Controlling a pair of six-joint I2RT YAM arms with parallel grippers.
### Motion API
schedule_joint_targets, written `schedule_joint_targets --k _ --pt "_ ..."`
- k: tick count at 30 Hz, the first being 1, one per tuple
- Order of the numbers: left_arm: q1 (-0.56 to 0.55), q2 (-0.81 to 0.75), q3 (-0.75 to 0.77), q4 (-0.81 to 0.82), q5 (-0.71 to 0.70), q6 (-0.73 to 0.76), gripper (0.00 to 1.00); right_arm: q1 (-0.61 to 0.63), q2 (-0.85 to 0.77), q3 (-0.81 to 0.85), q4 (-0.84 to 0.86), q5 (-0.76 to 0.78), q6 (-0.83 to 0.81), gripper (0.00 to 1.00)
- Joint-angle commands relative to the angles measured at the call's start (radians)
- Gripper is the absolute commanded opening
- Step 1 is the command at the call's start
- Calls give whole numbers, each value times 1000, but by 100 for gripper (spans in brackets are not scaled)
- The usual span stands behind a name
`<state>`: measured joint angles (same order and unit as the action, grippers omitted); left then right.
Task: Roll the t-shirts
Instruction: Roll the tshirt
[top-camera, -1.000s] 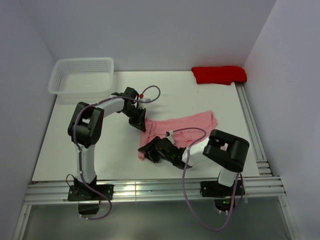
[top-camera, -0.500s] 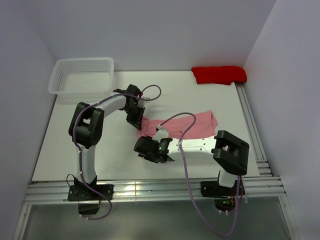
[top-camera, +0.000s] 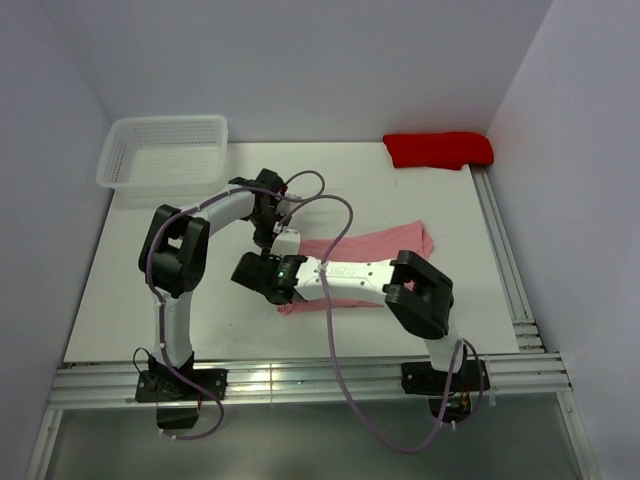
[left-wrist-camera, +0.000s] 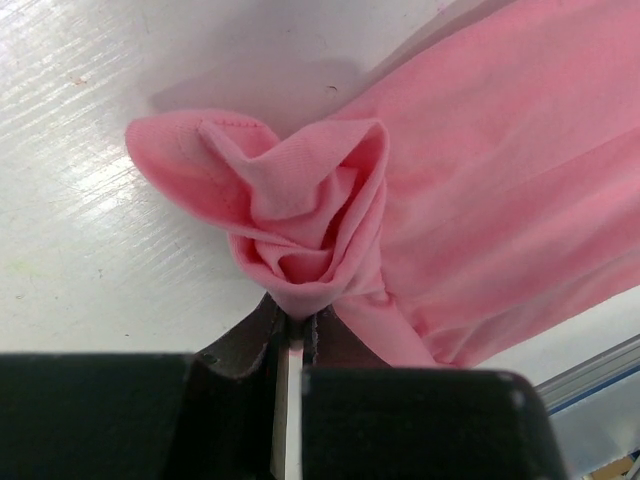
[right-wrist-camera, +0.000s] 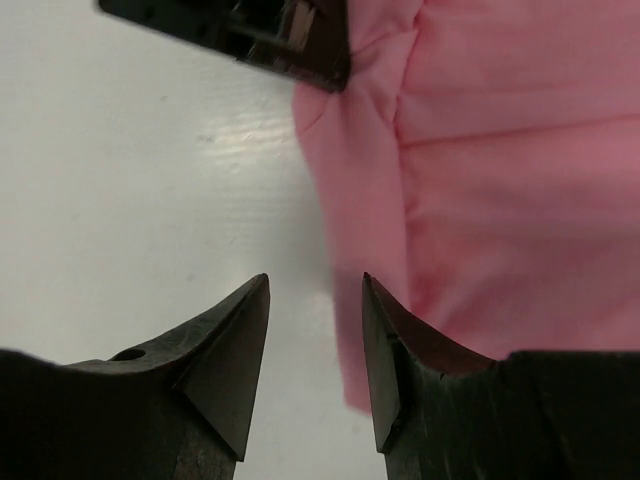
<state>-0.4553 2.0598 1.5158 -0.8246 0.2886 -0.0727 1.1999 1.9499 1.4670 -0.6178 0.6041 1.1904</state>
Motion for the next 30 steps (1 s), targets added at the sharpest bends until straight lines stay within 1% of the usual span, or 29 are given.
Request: schedule_joint_targets --k 1,2,8,11,13,16,20,23,30 --pt "-6 2 37 -28 -28 -7 0 -40 56 46 1 105 -112 49" --pt "-8 3 38 -30 -29 -9 0 -46 63 44 33 108 -124 49" --pt "-10 8 46 -38 -29 -6 0 -60 115 62 36 109 -155 49" --pt "-10 11 50 -38 -29 -7 2 -59 119 41 53 83 -149 48" --pt "-11 14 52 -38 -31 -6 2 -53 122 44 35 92 -123 47" --pt "-11 17 53 -36 -31 -6 2 -37 118 67 -6 131 -118 49" --pt "-13 19 55 -39 -31 -6 2 -26 118 123 -17 164 -166 51" --pt "-11 20 57 -42 -31 -6 2 -17 148 189 -63 191 -187 51" --pt "-14 23 57 -41 -29 -4 2 -22 243 262 -88 192 -222 51"
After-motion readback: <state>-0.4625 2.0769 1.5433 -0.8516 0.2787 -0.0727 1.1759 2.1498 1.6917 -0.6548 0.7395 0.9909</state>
